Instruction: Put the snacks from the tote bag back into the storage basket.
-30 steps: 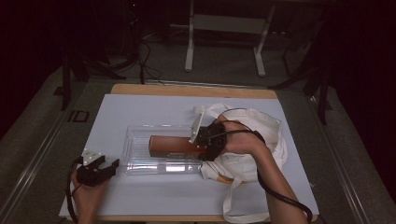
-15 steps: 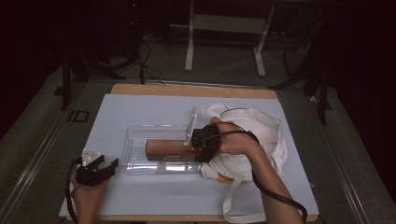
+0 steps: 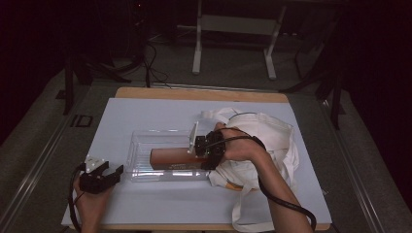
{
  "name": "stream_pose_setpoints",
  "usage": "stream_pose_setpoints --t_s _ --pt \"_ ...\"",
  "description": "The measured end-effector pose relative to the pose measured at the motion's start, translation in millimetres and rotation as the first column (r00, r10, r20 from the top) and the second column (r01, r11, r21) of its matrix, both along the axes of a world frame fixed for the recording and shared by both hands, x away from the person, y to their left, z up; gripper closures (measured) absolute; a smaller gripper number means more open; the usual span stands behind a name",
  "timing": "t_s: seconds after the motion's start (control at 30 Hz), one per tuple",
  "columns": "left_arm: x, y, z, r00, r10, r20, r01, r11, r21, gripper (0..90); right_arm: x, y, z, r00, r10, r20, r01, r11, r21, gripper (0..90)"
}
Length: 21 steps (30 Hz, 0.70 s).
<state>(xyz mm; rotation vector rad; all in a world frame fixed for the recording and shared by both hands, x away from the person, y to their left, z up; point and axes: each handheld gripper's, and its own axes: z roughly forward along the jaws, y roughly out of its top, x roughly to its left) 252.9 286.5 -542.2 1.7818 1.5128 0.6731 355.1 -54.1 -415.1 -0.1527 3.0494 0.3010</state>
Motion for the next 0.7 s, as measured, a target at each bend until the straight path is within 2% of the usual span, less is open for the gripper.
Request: stream_pose_setpoints --t_s 0.17,0.4,0.7 --pt "0.1 -0.5 0.0 1.0000 0.000 -0.002 0.000 1.0000 0.006 40.1 -1.3 5.3 -1.5 1.0000 0.007 -0.003 -0.007 1.000 -0.020 42.8" --pt "1.2 -1.2 -0.5 0.9999 -0.002 -0.012 0.002 1.0000 0.009 40.0 -1.1 12.0 -3.3 0.9999 0.015 -0.002 -0.015 1.000 -0.020 42.3" --pt "1.8 -1.0 -0.7 0.9998 -0.005 -0.019 0.005 1.0000 0.008 39.7 -2.2 23.0 -6.4 0.9997 0.019 -0.013 -0.019 1.000 -0.001 41.1"
